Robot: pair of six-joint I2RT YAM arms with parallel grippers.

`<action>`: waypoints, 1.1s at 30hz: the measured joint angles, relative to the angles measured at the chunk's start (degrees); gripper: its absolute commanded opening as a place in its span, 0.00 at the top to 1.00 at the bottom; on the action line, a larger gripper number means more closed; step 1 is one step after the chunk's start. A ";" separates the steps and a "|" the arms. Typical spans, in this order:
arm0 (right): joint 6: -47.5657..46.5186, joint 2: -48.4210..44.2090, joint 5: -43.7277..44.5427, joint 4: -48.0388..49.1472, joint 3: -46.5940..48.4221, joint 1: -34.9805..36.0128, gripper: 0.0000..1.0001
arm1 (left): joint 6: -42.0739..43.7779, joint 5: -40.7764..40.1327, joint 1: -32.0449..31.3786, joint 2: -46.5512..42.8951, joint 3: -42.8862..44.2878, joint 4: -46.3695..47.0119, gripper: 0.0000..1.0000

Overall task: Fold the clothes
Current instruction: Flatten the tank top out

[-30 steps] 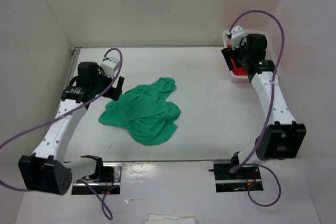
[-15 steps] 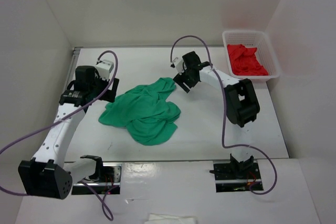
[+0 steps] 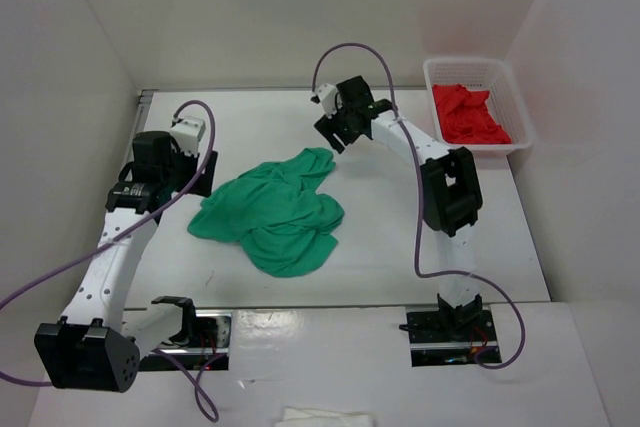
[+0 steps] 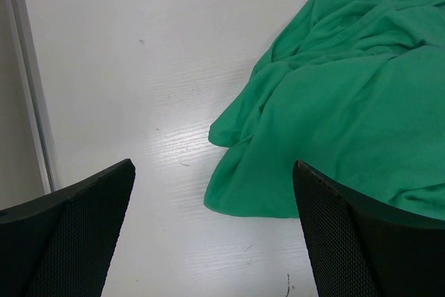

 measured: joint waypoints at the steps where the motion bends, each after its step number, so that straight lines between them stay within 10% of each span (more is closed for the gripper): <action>1: 0.17 0.98 -0.55 0.09 0.83 0.26 0.28 | 0.00 0.00 0.00 0.07 0.00 0.00 0.00; 25: 2.21 16.87 -6.32 -3.45 13.11 3.69 0.37 | 0.02 0.61 0.00 2.91 0.00 0.11 0.00; 33: 1.84 17.46 -5.95 -3.28 12.98 4.26 0.91 | 0.02 1.14 0.00 2.91 0.00 0.11 0.00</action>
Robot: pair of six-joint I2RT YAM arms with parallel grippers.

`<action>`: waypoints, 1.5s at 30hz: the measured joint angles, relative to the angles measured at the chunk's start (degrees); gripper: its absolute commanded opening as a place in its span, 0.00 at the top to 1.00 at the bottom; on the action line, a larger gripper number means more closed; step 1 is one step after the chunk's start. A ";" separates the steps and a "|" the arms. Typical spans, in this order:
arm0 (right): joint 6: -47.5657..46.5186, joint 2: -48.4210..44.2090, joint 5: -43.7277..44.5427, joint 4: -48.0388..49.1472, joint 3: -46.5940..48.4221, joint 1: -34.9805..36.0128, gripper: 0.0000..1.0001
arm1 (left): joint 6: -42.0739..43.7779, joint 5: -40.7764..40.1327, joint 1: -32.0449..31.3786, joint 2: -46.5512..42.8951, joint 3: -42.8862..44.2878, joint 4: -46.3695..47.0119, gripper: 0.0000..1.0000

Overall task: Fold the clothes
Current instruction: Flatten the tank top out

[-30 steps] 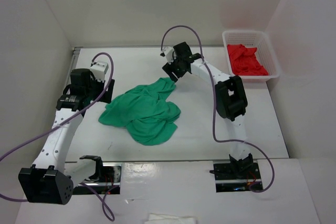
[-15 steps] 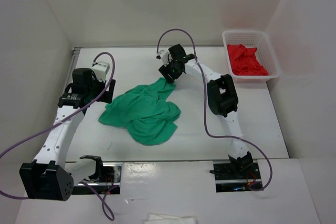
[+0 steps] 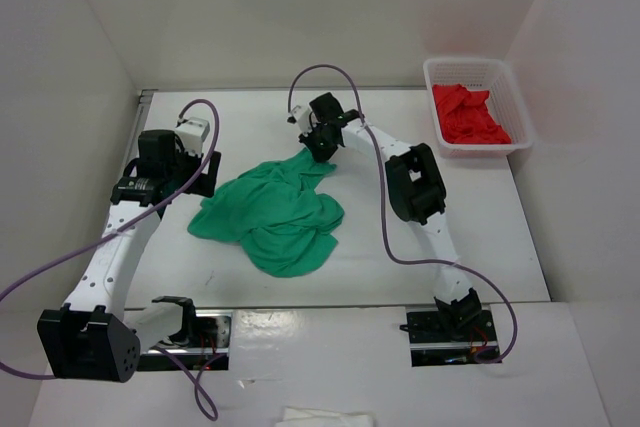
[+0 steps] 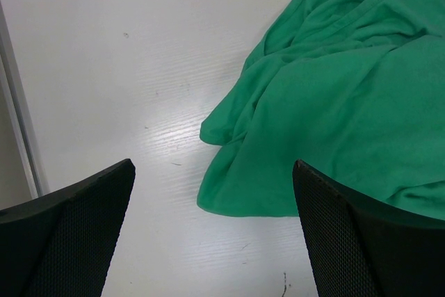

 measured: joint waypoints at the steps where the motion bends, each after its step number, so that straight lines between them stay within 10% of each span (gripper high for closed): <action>1: 0.02 0.00 0.33 -0.02 0.02 0.00 0.93 | 0.00 0.04 0.00 0.00 0.00 -0.02 0.00; 7: 0.28 0.00 4.81 -6.97 7.21 0.11 0.93 | 0.04 0.50 0.00 -0.02 0.00 -0.04 0.00; 14: 0.94 -1.86 11.26 -17.84 51.25 1.51 0.93 | 0.28 2.51 0.00 0.33 0.00 -0.31 0.00; 19: 0.66 -12.61 15.23 -16.83 60.39 4.35 0.93 | 0.48 4.72 -0.48 1.97 0.00 -1.07 0.01; 45: -13.75 -5.40 29.24 -14.08 61.94 19.63 1.00 | 1.53 8.50 -3.67 -4.46 0.00 0.48 0.02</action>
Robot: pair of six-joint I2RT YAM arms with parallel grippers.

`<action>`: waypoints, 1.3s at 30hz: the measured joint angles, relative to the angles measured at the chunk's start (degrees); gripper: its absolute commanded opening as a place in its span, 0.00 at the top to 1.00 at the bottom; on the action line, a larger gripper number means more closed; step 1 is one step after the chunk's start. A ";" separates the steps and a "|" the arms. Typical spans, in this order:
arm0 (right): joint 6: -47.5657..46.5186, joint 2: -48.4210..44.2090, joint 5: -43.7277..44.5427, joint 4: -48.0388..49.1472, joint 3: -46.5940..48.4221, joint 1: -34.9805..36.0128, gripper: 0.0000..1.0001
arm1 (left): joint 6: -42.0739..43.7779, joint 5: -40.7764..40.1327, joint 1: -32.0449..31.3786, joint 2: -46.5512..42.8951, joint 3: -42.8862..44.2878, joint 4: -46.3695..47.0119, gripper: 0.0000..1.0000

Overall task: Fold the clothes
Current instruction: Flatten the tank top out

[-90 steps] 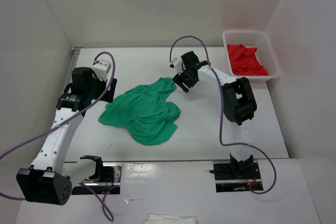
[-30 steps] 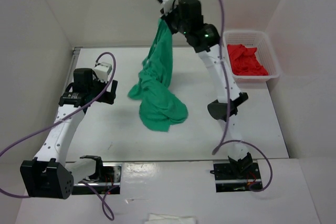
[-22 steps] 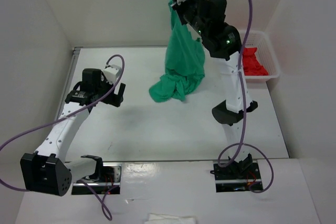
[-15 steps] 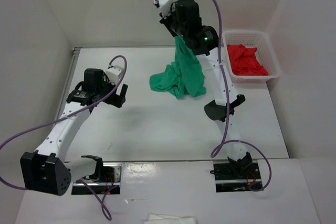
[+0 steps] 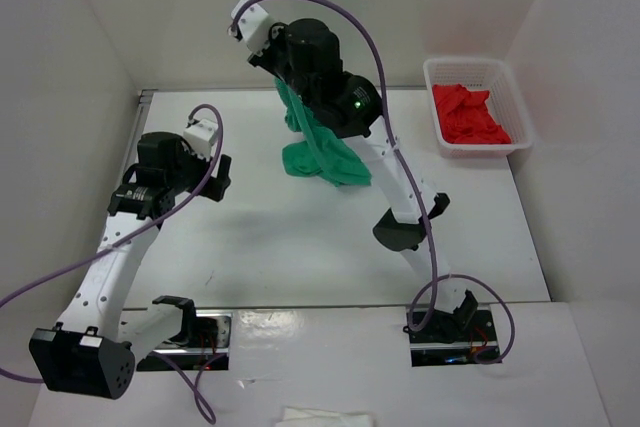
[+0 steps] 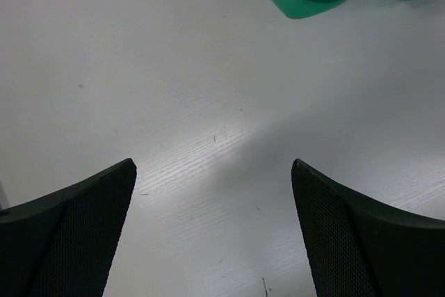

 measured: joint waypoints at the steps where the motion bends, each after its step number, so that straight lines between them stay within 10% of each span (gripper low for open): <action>1: -1.05 -0.31 0.96 1.57 0.00 0.24 1.00 | 0.00 0.17 0.04 0.00 0.00 0.00 0.02; 20: -5.09 -2.49 15.72 11.41 0.00 -8.09 1.00 | -0.20 3.58 0.04 0.70 0.02 0.81 0.00; 39: -3.13 -3.52 13.94 8.79 0.02 0.72 1.00 | -18.84 34.16 0.02 18.97 2.36 21.49 0.09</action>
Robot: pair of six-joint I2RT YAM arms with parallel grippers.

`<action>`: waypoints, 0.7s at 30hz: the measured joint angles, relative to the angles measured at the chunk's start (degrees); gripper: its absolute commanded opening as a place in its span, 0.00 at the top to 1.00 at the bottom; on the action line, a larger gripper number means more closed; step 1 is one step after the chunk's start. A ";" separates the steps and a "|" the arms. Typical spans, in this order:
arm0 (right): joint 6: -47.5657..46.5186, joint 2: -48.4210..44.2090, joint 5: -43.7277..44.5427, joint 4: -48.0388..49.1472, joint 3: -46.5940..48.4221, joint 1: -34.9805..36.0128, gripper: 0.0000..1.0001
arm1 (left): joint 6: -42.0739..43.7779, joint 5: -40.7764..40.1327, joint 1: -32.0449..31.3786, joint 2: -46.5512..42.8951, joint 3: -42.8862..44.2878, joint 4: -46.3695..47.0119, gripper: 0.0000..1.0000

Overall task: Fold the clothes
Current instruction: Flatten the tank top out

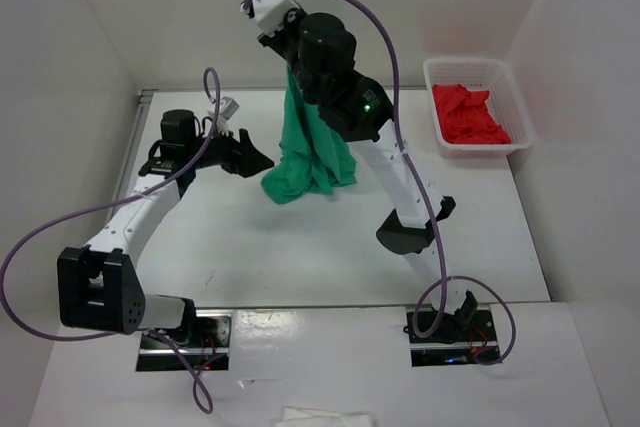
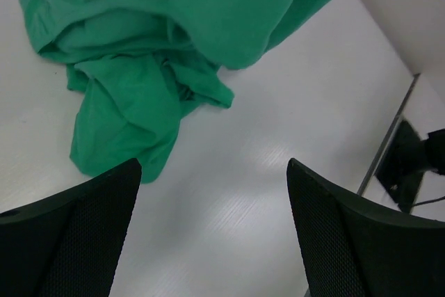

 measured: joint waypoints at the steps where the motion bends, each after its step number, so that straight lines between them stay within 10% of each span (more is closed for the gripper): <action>1: -0.13 0.48 0.04 0.26 0.00 0.57 1.00 | -2.19 0.46 0.00 -0.37 -0.87 2.25 0.09; 21: 0.35 2.49 1.38 2.69 0.00 1.46 1.00 | -26.51 4.28 -2.43 6.05 -4.39 20.48 0.13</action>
